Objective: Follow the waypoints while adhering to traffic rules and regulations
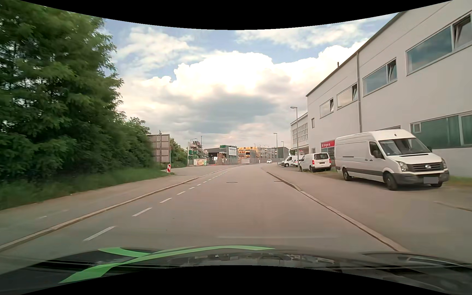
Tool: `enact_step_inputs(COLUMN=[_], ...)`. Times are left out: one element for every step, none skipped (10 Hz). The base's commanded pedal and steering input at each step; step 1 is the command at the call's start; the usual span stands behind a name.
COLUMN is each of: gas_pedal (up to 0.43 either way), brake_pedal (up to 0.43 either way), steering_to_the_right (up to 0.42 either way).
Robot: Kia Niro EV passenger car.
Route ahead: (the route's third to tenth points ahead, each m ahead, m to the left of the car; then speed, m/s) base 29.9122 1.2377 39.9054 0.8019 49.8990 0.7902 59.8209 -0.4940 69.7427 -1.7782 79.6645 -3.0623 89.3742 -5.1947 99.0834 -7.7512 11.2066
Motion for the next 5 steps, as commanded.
enact_step_inputs(gas_pedal=[0.087,0.110,0.130,0.138,0.150], brake_pedal=[0.000,0.000,0.000,0.000,0.000], steering_to_the_right=[0.003,0.002,0.001,0.001,0.000])
